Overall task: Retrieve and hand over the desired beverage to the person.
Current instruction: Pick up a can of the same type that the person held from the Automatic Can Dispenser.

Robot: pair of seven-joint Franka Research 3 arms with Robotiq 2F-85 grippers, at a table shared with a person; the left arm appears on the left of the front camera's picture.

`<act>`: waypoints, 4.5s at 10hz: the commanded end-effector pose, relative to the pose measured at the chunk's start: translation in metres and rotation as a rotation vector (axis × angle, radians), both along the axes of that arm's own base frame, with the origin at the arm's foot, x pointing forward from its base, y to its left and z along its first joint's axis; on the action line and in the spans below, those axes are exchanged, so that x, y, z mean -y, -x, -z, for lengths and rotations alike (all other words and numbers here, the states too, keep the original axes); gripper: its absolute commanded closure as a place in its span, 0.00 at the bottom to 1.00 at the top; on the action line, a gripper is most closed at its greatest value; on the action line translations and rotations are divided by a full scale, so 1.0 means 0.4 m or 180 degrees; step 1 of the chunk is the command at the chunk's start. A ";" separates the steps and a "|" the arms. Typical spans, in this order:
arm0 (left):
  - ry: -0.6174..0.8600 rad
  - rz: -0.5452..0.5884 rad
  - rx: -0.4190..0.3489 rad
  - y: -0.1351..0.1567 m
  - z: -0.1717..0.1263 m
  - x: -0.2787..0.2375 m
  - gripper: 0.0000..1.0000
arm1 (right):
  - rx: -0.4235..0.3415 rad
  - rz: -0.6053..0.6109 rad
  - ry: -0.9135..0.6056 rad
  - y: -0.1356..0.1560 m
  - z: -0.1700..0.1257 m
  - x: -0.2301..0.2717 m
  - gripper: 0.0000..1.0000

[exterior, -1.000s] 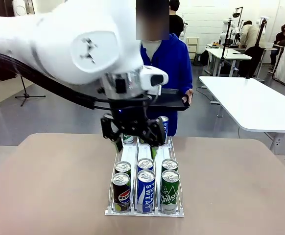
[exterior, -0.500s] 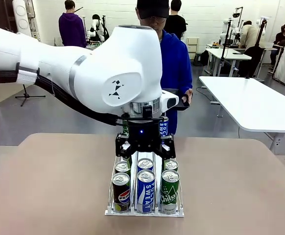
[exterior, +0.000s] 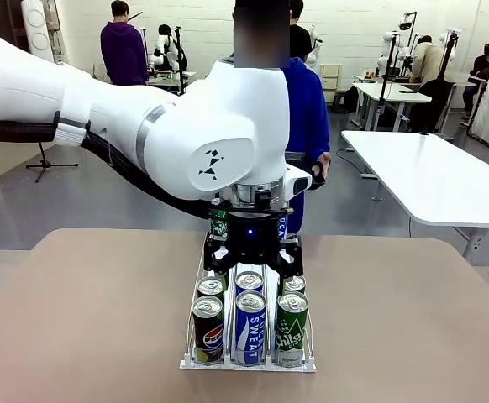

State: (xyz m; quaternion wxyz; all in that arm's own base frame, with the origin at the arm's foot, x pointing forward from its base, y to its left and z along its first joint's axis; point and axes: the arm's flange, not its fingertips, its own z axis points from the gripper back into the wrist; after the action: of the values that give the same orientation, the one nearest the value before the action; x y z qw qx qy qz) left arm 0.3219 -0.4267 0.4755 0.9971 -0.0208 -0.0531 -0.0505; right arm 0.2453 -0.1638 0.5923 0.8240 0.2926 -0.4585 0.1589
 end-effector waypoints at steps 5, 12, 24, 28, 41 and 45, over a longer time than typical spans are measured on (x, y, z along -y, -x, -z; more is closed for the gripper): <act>-0.0076 -0.0139 -0.0071 -0.035 0.032 0.016 0.00 | 0.0013 -0.0042 -0.0015 -0.002 0.003 -0.002 0.00; -0.0229 -0.0171 -0.0106 -0.044 0.077 0.013 0.00 | 0.0013 -0.0042 -0.0015 -0.002 0.003 -0.002 0.00; -0.0278 -0.0046 -0.0338 -0.046 0.103 0.010 1.00 | 0.0013 -0.0042 -0.0015 -0.002 0.003 -0.002 0.00; -0.0283 -0.0012 -0.0418 -0.046 0.109 0.010 1.00 | 0.0013 -0.0042 -0.0015 -0.002 0.003 -0.002 0.00; -0.0002 0.0011 0.0054 0.120 -0.597 -0.142 1.00 | 0.0013 -0.0042 -0.0015 -0.002 0.003 -0.002 0.00; -0.0053 -0.0106 0.0103 0.031 -0.646 -0.064 1.00 | 0.0013 -0.0042 -0.0015 -0.002 0.003 -0.002 0.00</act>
State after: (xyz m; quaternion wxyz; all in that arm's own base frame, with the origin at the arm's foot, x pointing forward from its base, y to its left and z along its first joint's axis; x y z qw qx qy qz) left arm 0.3022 -0.3861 0.7207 0.9962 -0.0253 -0.0678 -0.0494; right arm 0.2451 -0.1640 0.5922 0.8242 0.2924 -0.4584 0.1586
